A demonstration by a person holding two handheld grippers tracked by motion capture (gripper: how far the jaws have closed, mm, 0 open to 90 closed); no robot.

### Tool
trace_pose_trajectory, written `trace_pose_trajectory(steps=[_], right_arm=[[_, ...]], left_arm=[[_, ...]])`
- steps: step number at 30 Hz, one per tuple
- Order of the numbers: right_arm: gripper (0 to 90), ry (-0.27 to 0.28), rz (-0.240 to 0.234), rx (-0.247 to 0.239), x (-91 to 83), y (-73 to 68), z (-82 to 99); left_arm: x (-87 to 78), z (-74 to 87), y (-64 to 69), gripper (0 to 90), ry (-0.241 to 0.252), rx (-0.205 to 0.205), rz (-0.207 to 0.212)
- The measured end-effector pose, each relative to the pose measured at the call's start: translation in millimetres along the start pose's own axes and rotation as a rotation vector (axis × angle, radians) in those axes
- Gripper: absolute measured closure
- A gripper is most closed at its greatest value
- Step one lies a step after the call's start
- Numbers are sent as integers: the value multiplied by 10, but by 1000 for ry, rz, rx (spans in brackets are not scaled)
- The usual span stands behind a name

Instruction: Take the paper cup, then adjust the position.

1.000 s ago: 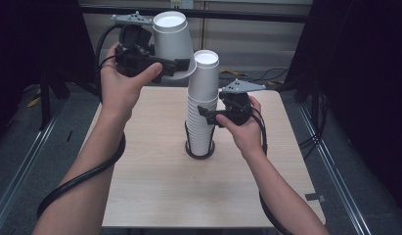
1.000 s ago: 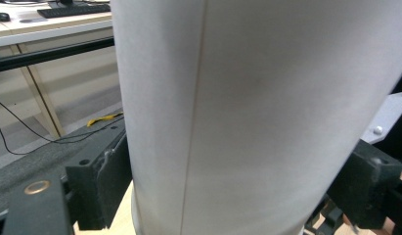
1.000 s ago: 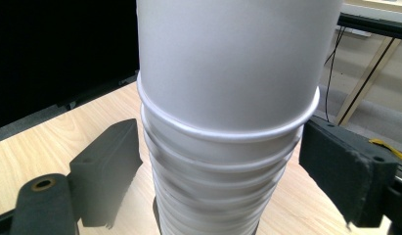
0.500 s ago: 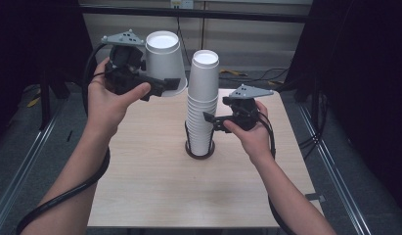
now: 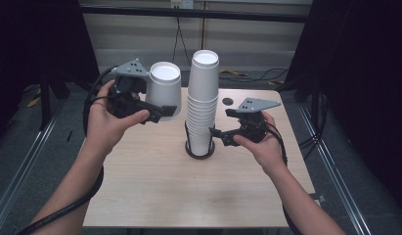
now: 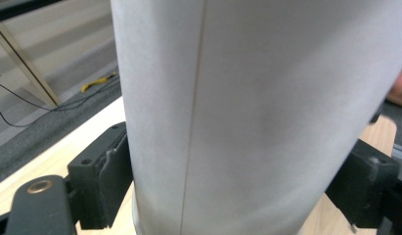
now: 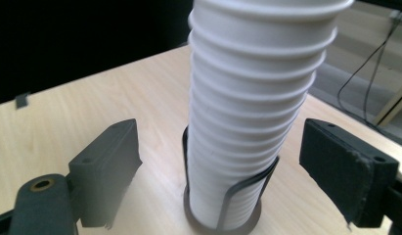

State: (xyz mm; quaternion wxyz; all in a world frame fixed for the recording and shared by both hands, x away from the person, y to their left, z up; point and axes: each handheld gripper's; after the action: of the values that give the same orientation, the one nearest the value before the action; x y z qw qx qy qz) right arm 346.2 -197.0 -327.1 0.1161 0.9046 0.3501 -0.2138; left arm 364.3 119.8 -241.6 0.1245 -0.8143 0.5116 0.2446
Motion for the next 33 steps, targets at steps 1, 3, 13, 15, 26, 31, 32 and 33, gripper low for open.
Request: trace_pose_trajectory(steps=[1,3,13,15,26,31,32,33], right_arm=[[147,-7,-6,-5,-14,-4,24],[146,1,-30,8,-29,-5,65],[142,-6,-92,-30,-87,-44,199],[142,-15,-102,-40,-92,-54,225],[141,-45,-142,-65,-98,-103,347],[141,-53,-168,-82,-118,-114,384],[141,-56,-168,-84,-121,-115,392],[142,-59,-169,-85,-123,-114,397]], left_arm=[[14,24,9,151,-11,6,7],[38,69,29,151,-30,14,14],[176,293,117,152,-112,39,46],[213,337,135,152,-144,55,44],[390,502,233,152,-226,81,72],[480,543,264,152,-267,99,95],[495,547,269,152,-274,102,97],[523,554,284,152,-285,104,94]])
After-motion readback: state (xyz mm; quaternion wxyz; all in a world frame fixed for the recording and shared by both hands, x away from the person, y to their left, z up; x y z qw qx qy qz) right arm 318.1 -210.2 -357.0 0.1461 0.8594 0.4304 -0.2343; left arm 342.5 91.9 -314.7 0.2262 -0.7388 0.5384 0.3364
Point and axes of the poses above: each handheld gripper's, and its own axes: x roughly forward along the jaws, z roughly out of its underside, y roughly to its right, and after that the axes turned 5 degrees about z, right-handed
